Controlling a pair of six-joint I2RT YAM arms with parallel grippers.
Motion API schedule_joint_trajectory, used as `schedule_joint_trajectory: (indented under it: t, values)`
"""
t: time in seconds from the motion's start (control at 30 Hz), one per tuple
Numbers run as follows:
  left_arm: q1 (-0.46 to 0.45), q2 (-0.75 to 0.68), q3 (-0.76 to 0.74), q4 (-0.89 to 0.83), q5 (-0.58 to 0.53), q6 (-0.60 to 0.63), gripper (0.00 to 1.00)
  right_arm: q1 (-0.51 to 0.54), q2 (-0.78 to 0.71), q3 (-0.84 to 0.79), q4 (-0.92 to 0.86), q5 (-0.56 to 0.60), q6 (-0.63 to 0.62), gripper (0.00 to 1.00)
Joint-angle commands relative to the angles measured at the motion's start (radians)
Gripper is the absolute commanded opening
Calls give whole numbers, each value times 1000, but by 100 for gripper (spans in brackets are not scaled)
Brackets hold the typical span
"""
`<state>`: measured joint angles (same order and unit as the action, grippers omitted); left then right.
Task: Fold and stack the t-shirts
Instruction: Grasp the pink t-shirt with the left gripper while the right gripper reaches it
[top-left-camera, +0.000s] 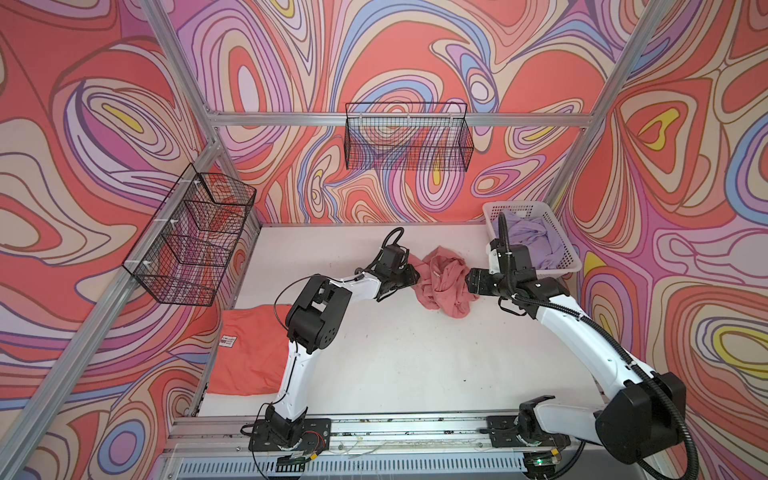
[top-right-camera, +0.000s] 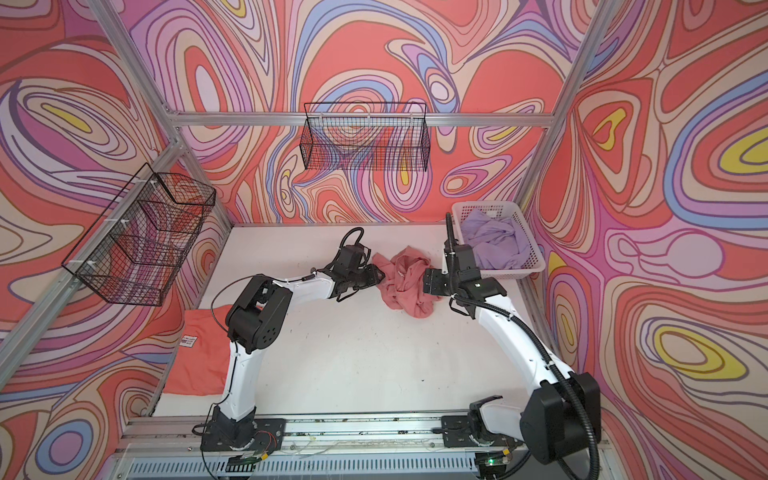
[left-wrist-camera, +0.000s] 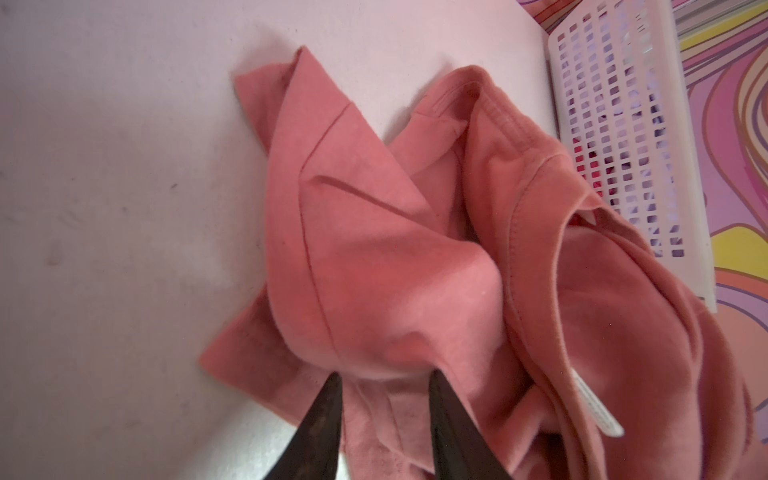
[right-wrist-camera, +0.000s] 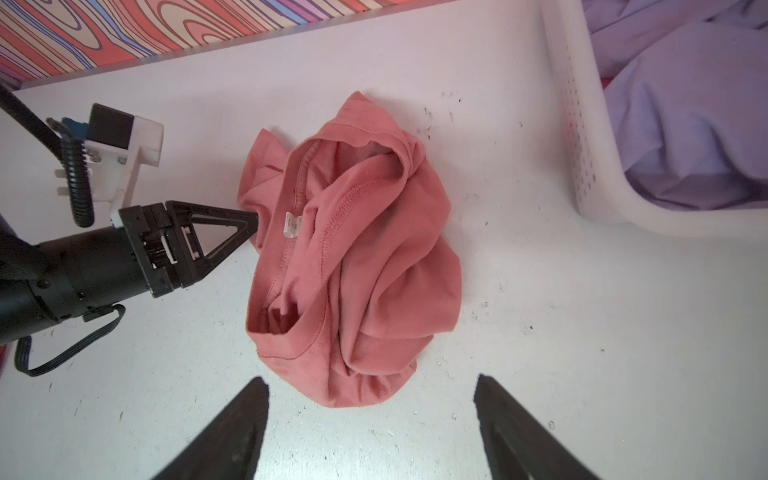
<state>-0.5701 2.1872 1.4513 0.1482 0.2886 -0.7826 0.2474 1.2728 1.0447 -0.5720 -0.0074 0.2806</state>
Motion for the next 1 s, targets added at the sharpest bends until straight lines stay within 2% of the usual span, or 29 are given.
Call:
schedule_joint_trajectory:
  t: [0.0, 0.13, 0.23, 0.37, 0.53, 0.63, 0.73, 0.83, 0.9, 0.97]
  values:
    - [-8, 34, 27, 18, 11, -18, 33, 1, -7, -8, 25, -16, 14, 82]
    - [-9, 53, 27, 42, 9, -35, 32, 7, 5, -16, 46, -50, 12, 83]
    - [-8, 69, 49, 44, 9, -41, 20, 64, 39, -32, 78, -51, 24, 83]
    - [-8, 67, 61, 53, 9, -49, 1, 183, 138, -29, 100, 25, 42, 83]
    - [-8, 9, 14, 71, -9, -46, 0, 269, 253, -5, 111, 154, 69, 77]
    - [-8, -20, -19, 77, -17, -40, 0, 279, 282, 5, 111, 199, 83, 63]
    - [-8, -38, -44, 87, -19, -40, 0, 279, 287, 3, 126, 218, 92, 45]
    - [-5, -55, -72, 102, -20, -43, 0, 279, 291, 3, 124, 237, 92, 23]
    - [-2, -73, -96, 110, -26, -46, 0, 280, 280, -2, 122, 247, 90, 4]
    - [5, -95, -126, 115, -31, -46, 0, 280, 259, -8, 124, 264, 85, 0]
